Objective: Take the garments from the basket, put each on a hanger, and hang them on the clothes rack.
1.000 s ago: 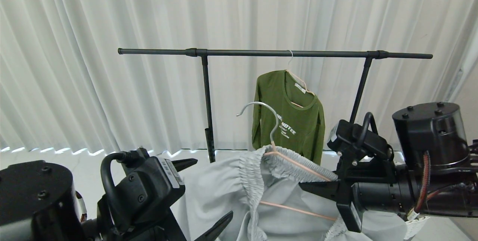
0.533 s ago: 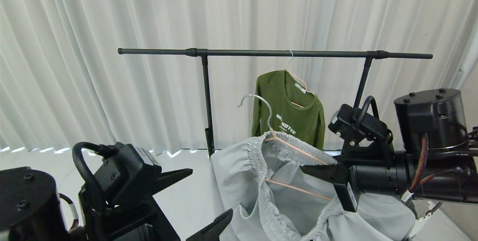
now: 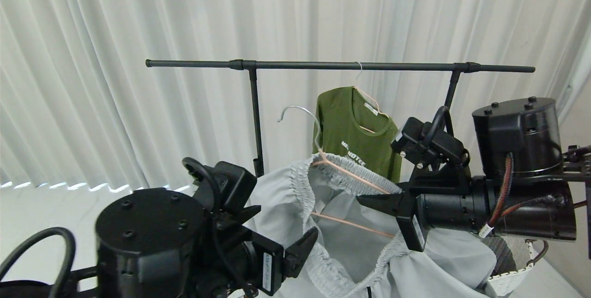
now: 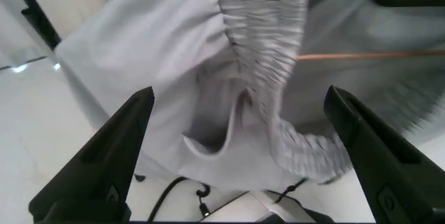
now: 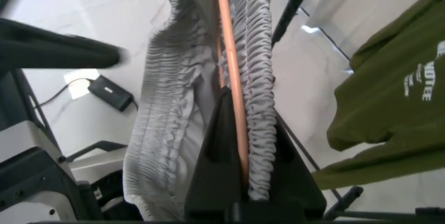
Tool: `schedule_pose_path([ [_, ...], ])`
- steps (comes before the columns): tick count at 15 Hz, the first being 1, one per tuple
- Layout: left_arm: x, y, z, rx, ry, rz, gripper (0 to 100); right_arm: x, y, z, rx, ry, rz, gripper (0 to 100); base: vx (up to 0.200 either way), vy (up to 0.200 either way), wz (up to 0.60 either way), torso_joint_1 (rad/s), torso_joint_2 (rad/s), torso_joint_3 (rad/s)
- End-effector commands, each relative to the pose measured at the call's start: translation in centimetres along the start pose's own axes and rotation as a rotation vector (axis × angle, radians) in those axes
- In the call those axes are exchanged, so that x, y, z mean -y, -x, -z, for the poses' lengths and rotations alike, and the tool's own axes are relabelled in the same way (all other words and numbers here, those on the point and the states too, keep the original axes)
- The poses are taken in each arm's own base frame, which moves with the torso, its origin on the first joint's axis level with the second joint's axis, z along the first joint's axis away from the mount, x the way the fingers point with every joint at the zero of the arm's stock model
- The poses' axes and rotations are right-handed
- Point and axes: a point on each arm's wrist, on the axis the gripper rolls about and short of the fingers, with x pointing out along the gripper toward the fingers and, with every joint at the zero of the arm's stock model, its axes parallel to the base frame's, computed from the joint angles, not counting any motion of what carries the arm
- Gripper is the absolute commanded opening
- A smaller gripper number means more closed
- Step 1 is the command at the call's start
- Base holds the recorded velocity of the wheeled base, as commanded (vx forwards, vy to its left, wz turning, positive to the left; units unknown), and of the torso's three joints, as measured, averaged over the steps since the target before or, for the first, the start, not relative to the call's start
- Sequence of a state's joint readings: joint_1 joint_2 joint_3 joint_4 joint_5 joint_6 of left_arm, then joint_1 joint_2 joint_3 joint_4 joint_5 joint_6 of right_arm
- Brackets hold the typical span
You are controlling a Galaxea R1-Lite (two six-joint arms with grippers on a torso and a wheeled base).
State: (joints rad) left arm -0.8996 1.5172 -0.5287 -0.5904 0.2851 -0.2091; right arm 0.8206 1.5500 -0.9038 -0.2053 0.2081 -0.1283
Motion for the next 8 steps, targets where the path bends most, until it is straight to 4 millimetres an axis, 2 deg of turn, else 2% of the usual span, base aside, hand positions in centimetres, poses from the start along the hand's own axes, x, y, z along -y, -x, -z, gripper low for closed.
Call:
schedule_pose_path([
  [1, -0.07, -2.28, 0.68, -0.054, -0.007, -0.036, 100, -0.48, -0.07, -0.17, 0.009, 0.01, -0.016, 0, 0.0, 0.0, 0.0, 0.0, 0.0, 0.0],
  [5, -0.84, -2.96, 1.29, -0.082, -0.01, -0.087, 100, -0.89, -0.14, -0.2, 0.01, 0.015, -0.029, 0, 0.0, 0.0, 0.0, 0.0, 0.0, 0.0],
  [6, -0.91, -2.82, 1.37, -0.081, -0.013, -0.099, 0, -0.89, -0.14, -0.2, 0.01, 0.015, -0.029, 0, 0.0, 0.0, 0.0, 0.0, 0.0, 0.0],
  [8, -1.04, -2.29, 1.25, -0.07, -0.01, -0.103, 0, -0.85, -0.14, -0.15, 0.009, 0.014, -0.026, 0, 0.0, 0.0, 0.0, 0.0, 0.0, 0.0],
])
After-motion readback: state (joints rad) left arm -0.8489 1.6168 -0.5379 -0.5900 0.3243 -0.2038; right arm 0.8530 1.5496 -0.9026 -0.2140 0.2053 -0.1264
